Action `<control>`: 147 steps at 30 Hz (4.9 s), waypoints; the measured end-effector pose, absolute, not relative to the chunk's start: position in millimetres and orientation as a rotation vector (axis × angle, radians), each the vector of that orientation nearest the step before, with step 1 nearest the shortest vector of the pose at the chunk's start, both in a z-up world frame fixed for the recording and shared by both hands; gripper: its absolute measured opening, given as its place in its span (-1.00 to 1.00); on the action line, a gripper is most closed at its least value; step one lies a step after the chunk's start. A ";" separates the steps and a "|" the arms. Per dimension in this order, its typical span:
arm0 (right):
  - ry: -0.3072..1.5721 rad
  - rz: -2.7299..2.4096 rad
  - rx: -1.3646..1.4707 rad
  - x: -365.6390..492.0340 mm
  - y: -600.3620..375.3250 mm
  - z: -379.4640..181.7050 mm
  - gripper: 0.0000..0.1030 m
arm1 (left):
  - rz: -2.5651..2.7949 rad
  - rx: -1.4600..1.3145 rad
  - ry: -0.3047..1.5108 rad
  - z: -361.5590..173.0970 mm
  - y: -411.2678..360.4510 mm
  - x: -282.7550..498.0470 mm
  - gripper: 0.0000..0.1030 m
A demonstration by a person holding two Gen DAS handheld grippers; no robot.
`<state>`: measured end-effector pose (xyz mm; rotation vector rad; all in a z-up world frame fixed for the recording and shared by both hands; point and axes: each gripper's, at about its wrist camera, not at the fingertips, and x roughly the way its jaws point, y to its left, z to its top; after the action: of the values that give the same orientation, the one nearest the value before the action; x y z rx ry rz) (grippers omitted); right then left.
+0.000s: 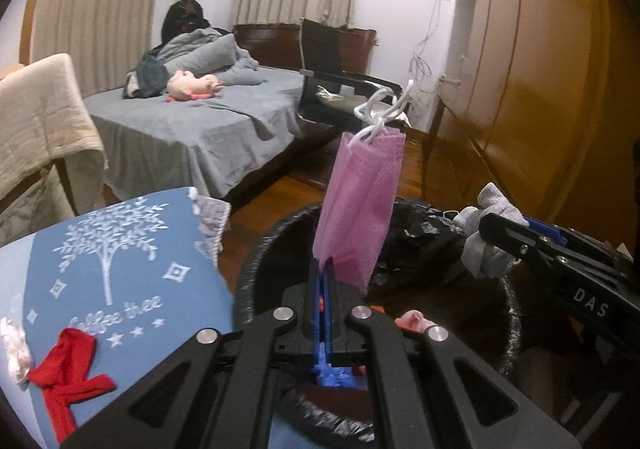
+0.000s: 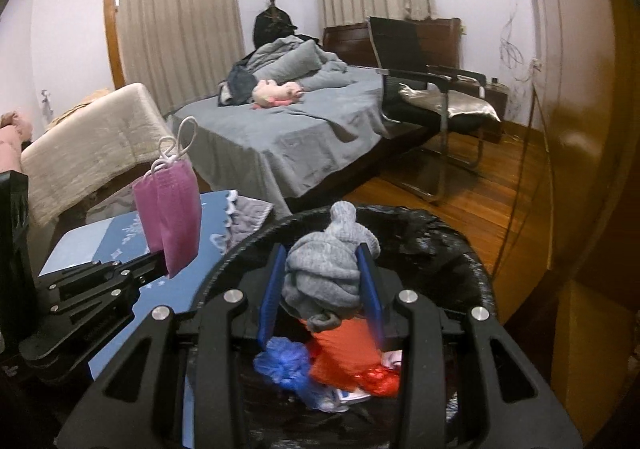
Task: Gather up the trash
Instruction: 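Carry the pink bag and grey sock over the black bin and open both tools, then move both tools back over the tissue and red glove on the table, then grasp the white tissue with the left tool while the right tool grasps the red glove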
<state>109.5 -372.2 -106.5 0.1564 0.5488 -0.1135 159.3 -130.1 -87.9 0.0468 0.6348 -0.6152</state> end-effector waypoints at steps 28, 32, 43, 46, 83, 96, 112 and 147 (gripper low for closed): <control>0.610 -0.204 0.183 137.4 -426.0 -150.1 -0.14 | -0.683 0.054 0.734 -125.0 -187.6 194.6 -0.82; 0.602 -0.220 0.176 135.6 -427.6 -150.8 0.24 | -0.686 0.030 0.721 -123.0 -178.2 195.1 0.02; 0.563 -0.223 0.171 122.2 -414.5 -136.2 0.87 | -0.586 0.025 0.633 -102.3 -127.1 177.2 0.63; 0.552 -0.200 0.168 119.0 -399.1 -129.7 0.87 | -0.548 0.022 0.612 -93.5 -106.2 170.1 0.72; 0.595 0.159 0.039 189.3 -145.0 -139.4 0.89 | 0.005 -0.027 0.620 -121.6 166.7 153.4 0.77; 0.643 0.177 0.019 227.8 -120.8 -163.1 0.89 | 0.043 -0.044 0.697 -153.5 180.6 194.5 0.77; 0.676 0.189 0.014 241.0 -117.1 -176.7 0.89 | -0.042 -0.061 0.841 -178.8 173.9 235.1 0.31; 0.798 0.312 -0.042 228.8 -32.0 -198.8 0.89 | 0.059 -0.102 0.760 -154.1 245.5 164.8 -0.31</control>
<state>228.8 -32.0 -198.8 -0.0420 0.7982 0.3124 164.8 245.5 -154.1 -0.1018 0.7599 0.0592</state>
